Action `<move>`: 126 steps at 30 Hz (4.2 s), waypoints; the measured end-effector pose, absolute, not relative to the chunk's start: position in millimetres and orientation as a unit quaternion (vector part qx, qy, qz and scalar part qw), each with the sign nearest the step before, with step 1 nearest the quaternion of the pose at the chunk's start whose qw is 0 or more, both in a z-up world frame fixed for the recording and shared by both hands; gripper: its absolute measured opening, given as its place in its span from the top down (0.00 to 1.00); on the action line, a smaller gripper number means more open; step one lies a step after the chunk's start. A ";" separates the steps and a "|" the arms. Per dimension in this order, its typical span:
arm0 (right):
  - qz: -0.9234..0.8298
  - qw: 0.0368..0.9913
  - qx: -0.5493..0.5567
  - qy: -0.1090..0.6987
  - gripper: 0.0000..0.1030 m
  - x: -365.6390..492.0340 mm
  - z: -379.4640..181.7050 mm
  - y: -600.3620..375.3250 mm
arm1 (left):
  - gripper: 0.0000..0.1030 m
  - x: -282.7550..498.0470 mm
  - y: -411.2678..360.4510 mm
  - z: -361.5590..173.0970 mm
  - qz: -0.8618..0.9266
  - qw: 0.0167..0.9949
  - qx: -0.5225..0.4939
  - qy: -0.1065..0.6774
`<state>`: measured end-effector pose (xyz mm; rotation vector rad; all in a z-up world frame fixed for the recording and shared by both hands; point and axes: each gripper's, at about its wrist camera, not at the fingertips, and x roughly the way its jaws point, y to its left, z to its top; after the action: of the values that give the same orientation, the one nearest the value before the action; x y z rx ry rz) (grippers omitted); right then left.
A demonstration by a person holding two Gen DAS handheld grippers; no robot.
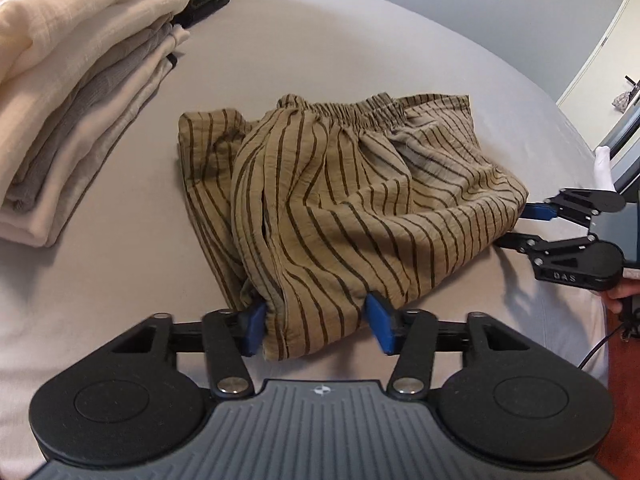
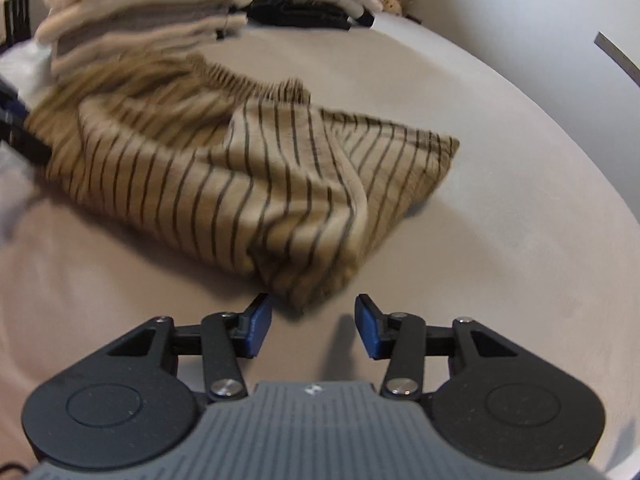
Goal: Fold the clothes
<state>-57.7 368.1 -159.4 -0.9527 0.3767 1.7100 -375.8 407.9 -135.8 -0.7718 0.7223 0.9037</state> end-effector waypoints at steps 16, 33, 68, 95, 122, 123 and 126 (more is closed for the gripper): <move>0.630 0.628 -0.422 0.173 1.00 -28.7 -157.2 377.7 | 0.90 -389.3 412.3 -138.0 0.420 0.759 -0.374 0.327; 0.681 0.650 -0.283 0.183 0.94 -23.5 -102.1 359.7 | 0.48 -429.2 398.8 -96.2 0.439 0.779 -0.401 0.199; 0.652 0.640 -0.312 0.260 0.52 -38.5 -135.7 364.6 | 0.80 -412.1 412.3 -102.8 0.479 0.762 -0.372 0.226; 0.716 0.590 -0.268 0.258 0.78 -86.8 -166.4 430.0 | 0.68 -361.5 482.4 -145.3 0.511 0.738 -0.335 0.286; 0.674 0.647 -0.196 0.297 0.06 -28.1 -168.1 457.9 | 0.31 -389.8 480.8 -155.9 0.565 0.695 -0.395 0.206; 0.678 0.641 -0.193 0.302 0.06 -27.6 -168.8 461.2 | 0.31 -387.8 481.9 -156.8 0.563 0.698 -0.389 0.209; 0.696 0.622 -0.198 0.299 0.07 -35.5 -169.6 467.0 | 0.31 -385.1 483.1 -158.3 0.557 0.710 -0.377 0.209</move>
<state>-35.5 467.0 -169.6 -0.4546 0.6872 1.6000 -385.1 483.1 -158.3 -0.8373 0.4633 1.2364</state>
